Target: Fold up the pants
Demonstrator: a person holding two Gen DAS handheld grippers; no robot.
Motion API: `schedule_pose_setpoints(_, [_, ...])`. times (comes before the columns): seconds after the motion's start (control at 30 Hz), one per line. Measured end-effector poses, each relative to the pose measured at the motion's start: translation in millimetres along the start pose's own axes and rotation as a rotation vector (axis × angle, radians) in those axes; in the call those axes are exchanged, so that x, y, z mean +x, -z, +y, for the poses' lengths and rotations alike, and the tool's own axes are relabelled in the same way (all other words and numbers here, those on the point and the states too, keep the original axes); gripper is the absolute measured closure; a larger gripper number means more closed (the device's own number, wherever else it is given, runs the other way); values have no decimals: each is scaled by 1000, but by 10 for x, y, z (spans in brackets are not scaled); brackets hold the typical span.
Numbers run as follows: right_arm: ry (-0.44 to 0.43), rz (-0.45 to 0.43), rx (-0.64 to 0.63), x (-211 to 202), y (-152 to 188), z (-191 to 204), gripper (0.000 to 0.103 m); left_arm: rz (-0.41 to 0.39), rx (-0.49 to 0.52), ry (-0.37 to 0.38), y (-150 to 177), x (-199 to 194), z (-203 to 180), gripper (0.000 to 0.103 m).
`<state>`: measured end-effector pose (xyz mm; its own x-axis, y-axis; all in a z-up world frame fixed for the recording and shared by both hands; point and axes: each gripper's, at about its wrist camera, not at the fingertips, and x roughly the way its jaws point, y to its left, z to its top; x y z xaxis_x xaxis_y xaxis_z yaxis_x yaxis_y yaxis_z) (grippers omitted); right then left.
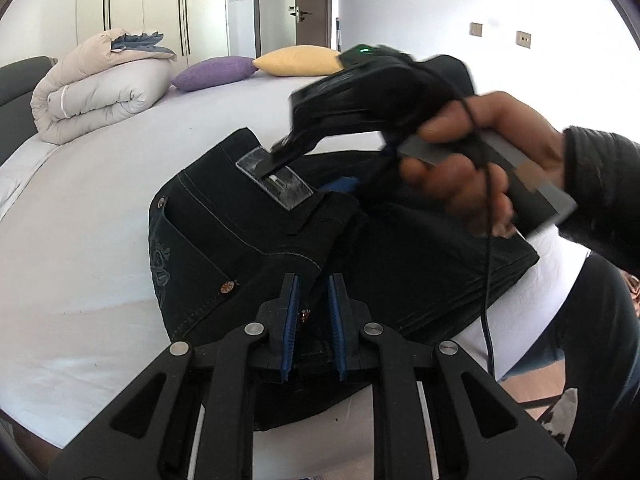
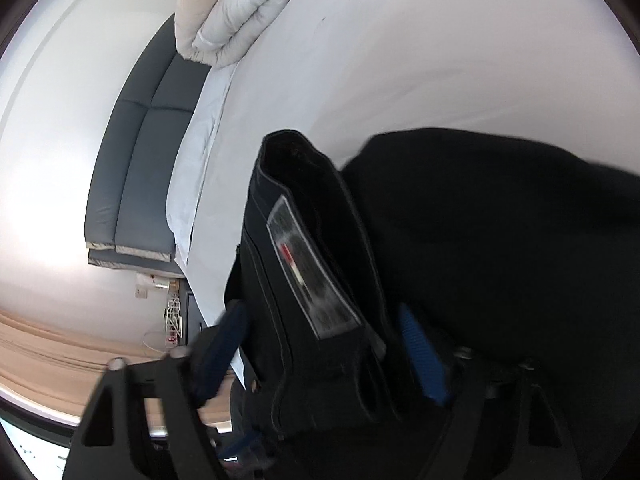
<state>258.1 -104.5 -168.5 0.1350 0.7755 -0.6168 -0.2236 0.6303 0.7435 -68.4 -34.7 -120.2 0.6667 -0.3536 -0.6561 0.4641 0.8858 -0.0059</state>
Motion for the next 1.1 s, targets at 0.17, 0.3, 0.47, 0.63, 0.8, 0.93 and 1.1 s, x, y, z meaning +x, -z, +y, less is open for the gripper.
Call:
schedule_pose_setpoints(0.17, [27,-6,-11,84,5,-1,79,2,6,-3,-69,75,125,87])
schedule_pose_setpoints(0.3, [-18,-66,-6,-97,111,91,87,-5,10,-10,-47,72,120,23])
schedule_pose_setpoints(0.47, [-74,-125,48,-316,235,173,87,-32,60,-25,-33,4,13,1])
schedule_pose_setpoints(0.63, [-125,-137,126,-520,292,284,87,-66,208,-156,-38,-50,-171,1])
schedule_pose_setpoints(0.8, [-169,-136,185,-661,345,378,87,-152,333,-327,-37,-94,-300,1])
schedule_pose_setpoints(0.93, [-215,-140,244,-732,429,363,86,-204,453,-422,58,-33,-394,3])
schedule_pose_setpoints(1.1, [-236,-176,265,-860,507,316,86,-165,478,-398,157,126,-335,76])
